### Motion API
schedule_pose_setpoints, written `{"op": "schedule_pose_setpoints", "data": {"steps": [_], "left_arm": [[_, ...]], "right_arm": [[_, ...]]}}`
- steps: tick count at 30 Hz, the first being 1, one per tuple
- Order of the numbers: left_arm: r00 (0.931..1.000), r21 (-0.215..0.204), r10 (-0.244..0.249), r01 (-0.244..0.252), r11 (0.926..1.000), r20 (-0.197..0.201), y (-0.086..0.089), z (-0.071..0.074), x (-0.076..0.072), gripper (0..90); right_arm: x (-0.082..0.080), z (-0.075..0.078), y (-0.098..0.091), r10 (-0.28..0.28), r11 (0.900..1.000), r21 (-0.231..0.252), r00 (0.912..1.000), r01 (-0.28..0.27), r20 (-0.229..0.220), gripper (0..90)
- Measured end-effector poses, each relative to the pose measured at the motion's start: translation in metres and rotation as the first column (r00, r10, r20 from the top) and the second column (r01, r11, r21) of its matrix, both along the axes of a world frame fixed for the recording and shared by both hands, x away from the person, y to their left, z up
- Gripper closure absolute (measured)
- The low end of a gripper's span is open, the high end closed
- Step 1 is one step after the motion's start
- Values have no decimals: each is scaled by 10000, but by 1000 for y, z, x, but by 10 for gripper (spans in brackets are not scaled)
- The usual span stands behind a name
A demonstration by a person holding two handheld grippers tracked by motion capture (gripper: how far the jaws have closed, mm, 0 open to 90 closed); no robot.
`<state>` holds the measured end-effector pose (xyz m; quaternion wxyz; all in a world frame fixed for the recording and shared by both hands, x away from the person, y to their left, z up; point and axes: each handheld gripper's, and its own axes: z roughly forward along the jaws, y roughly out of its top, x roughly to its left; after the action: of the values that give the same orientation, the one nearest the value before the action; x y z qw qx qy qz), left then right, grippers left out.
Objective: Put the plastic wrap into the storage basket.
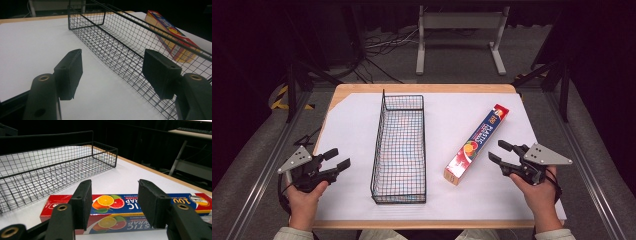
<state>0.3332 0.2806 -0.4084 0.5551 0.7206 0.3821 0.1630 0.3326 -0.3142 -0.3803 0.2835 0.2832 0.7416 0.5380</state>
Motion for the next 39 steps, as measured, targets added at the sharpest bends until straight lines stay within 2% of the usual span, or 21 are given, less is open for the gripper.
{"op": "schedule_pose_setpoints", "data": {"steps": [2,7,12,20,23,29,30,33,39], "left_arm": [[10000,175,-45,44,9998,89,-2,1,-2,333],[9999,135,114,-113,9998,-17,0,-1,-4,332],[9998,145,176,-176,9997,-32,1,-2,-5,332],[9991,85,350,-349,9994,-239,1,-4,-4,311],[9990,124,393,-390,9992,-206,0,-4,-5,310],[9991,136,415,-413,9991,-134,1,-3,-6,307],[9991,143,407,-405,9991,-138,1,-4,-6,306],[9995,105,304,-303,9995,-125,1,-4,-6,306],[9994,67,325,-324,9995,-99,2,-4,-5,307]], "right_arm": [[0,1,0,-57,10000,7,9999,57,-114,467],[7,6,3,-77,9997,214,9991,86,-427,470],[22,14,17,103,9998,-169,9906,-128,-1366,451],[41,34,38,336,9969,-660,9892,-434,-1427,467],[50,39,46,341,9952,-852,9870,-480,-1572,485],[68,45,56,528,9953,-711,9825,-664,-1788,497],[71,45,57,582,9955,-622,9805,-710,-1875,502],[80,46,61,996,9945,-83,9650,-1047,-2427,511],[92,49,71,951,9947,-104,9541,-1023,-2839,504]]}}
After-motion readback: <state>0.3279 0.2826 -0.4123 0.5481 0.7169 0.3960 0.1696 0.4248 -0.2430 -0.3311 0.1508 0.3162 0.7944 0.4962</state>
